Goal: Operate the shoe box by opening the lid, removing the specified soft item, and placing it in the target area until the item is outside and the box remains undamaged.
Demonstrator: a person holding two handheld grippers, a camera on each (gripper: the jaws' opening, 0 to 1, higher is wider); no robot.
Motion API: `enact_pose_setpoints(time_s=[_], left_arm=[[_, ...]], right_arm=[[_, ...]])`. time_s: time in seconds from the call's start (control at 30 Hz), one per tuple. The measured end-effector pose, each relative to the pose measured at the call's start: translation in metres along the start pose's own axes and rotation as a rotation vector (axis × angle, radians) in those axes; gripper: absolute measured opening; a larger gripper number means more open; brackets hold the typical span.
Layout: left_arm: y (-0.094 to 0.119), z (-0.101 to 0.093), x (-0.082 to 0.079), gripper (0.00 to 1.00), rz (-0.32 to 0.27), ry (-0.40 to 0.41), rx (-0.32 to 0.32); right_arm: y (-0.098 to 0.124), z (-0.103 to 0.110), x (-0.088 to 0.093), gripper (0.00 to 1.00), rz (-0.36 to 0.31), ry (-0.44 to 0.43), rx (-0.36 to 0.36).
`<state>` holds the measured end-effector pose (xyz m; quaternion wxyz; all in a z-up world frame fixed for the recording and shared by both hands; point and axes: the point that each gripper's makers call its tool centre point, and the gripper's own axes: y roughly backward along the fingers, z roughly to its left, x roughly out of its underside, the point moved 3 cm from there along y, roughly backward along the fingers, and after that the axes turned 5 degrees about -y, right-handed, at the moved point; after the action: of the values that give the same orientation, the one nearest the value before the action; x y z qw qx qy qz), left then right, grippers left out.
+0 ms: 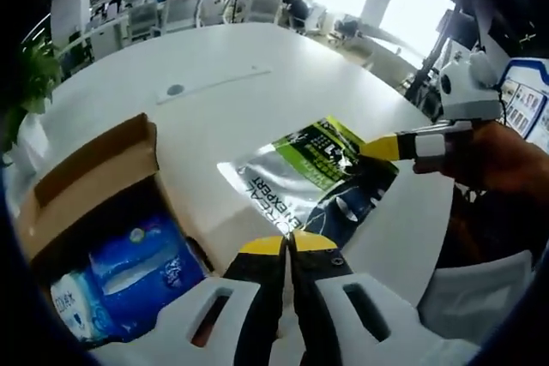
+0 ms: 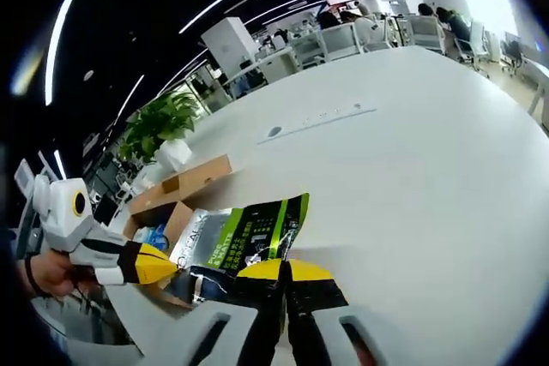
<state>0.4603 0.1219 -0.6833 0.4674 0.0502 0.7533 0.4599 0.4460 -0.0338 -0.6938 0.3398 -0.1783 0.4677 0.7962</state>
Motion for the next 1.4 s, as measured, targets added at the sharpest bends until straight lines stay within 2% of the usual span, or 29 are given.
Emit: enact_pose_setpoints(time_s=[0.43, 0.7, 1.13, 1.4], left_arm=[[-0.019, 0.008, -0.01, 0.02, 0.056, -0.148, 0.02], [-0.03, 0.013, -0.005, 0.02, 0.127, -0.265, 0.013], [-0.044, 0.02, -0.005, 0.02, 0.177, -0.384, 0.035], [-0.051, 0.022, 0.002, 0.03, 0.211, -0.447, 0.055]], right_arm=[[-0.015, -0.011, -0.008, 0.0, 0.019, 0.001, 0.01], [-0.026, -0.014, -0.002, 0.0, 0.053, 0.009, 0.014], [-0.041, -0.021, -0.002, 0.0, 0.082, 0.013, 0.022], [-0.051, -0.024, 0.003, 0.0, 0.11, 0.036, 0.03]])
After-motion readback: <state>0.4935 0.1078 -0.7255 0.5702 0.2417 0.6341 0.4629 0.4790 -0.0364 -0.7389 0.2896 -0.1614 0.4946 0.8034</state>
